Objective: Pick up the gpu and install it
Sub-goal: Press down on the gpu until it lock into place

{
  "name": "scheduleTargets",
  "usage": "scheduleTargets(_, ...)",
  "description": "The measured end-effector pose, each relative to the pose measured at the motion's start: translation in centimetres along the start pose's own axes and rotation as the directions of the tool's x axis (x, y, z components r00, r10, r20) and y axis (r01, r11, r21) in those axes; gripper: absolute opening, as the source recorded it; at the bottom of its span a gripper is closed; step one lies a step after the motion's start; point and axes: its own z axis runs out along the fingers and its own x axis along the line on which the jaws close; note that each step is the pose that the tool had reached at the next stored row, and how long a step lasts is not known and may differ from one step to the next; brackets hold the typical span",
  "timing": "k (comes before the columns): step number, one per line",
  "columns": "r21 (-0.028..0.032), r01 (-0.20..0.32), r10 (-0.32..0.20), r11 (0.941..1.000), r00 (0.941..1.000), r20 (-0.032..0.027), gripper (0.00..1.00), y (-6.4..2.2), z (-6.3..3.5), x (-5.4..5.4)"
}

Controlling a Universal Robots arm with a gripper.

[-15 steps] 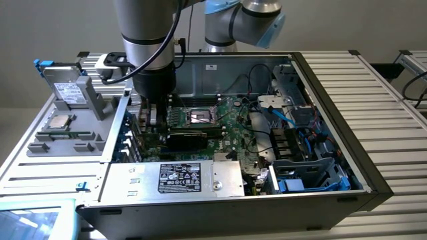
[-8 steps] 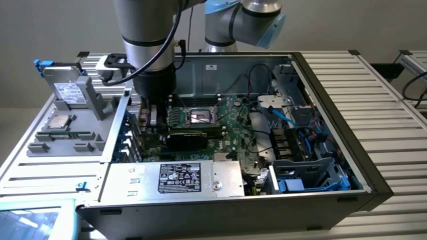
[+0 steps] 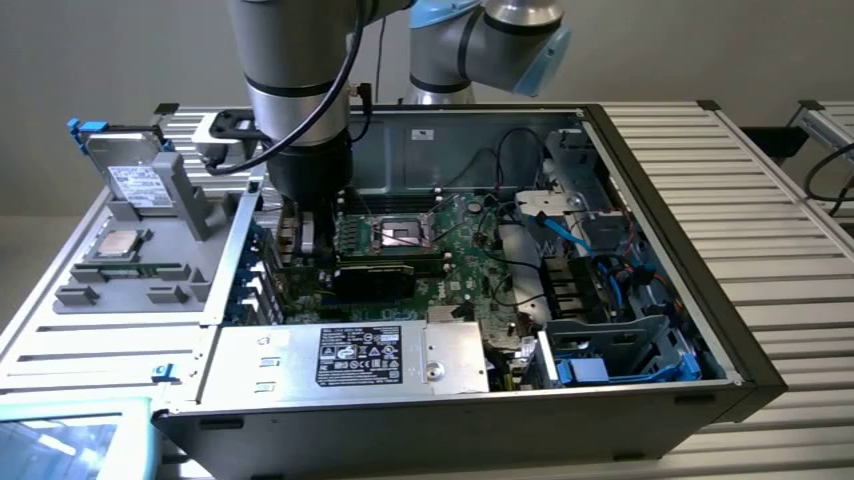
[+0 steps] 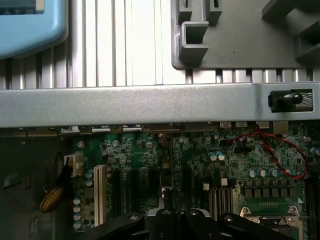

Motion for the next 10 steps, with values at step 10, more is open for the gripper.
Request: scheduleTargets(10, -0.0001, 0.0, 0.0, 1.0, 1.0, 0.0027, 0.14, -0.02, 0.34, 0.0)
